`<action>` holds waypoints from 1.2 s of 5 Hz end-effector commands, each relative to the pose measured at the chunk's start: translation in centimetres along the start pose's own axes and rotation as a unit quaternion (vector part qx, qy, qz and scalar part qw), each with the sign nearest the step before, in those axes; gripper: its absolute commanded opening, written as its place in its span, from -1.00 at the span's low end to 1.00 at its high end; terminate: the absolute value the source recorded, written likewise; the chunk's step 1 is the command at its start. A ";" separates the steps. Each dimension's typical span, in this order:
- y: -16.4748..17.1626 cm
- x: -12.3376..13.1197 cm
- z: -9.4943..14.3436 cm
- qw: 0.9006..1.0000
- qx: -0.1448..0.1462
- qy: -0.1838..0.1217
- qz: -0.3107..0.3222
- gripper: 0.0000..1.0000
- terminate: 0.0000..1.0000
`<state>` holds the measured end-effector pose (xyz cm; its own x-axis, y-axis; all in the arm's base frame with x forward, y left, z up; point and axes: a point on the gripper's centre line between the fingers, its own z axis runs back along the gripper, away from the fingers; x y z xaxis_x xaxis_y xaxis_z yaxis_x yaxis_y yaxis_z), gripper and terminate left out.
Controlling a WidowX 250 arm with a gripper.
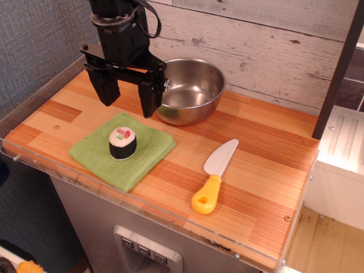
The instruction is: Pick up the pot and place it on the left of the green cloth
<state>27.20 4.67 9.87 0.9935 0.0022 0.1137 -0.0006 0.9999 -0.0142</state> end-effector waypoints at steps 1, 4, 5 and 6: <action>0.0 0.0 0.0 1.000 0.000 0.000 0.000 1.00 -1.00; -4.5 7.7 0.4 1.000 -0.018 -0.004 -0.017 1.00 -1.00; -5.0 9.3 -2.0 1.000 -0.009 0.007 -0.022 1.00 -1.00; -5.1 9.6 -4.1 1.000 0.002 0.017 -0.020 1.00 -1.00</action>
<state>36.55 -0.41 5.19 0.9991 -0.0324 0.0278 0.0326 0.9994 -0.0074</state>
